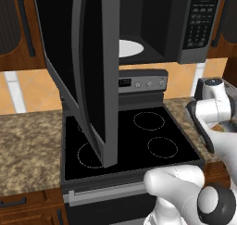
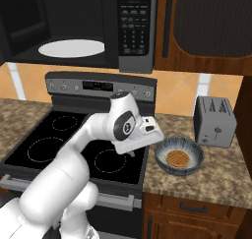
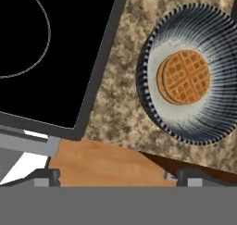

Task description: Open the microwave, place the bowl with waffle inside the microwave, then close the microwave door and turn it on.

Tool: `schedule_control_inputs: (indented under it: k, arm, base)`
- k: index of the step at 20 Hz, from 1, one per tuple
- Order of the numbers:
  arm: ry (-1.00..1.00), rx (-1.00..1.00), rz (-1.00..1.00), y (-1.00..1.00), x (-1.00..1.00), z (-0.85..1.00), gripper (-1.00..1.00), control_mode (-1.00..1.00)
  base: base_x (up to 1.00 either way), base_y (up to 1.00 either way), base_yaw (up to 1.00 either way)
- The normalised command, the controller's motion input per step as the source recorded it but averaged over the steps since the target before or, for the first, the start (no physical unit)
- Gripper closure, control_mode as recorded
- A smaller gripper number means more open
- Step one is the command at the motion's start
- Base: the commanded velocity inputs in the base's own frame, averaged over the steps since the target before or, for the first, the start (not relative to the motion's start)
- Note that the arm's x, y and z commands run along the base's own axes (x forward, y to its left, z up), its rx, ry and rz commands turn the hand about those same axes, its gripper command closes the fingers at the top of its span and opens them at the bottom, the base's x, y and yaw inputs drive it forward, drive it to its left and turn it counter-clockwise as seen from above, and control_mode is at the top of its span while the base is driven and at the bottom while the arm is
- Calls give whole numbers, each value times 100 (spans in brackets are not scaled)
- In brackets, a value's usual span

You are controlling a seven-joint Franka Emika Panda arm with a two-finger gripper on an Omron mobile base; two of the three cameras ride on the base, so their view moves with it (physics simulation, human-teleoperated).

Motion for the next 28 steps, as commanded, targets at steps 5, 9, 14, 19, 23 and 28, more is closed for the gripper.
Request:
schedule_control_inputs:
  k: [5,9,14,19,23,28]
  arm:
    - [0,0,0,-26,56,-48,-100,-100]
    - [-1,0,0,-22,51,-47,-100,-100]
    - [0,0,0,-16,42,-38,-100,-100]
    - [0,0,0,-17,36,-31,-100,-100]
    - [0,0,0,-20,31,-32,-100,-100]
    - [0,0,0,-5,13,-27,100,-100]
  base:
    - [0,0,0]
    - [0,0,0]
    - [0,0,0]
    - [0,0,0]
    - [0,0,0]
    - [0,0,0]
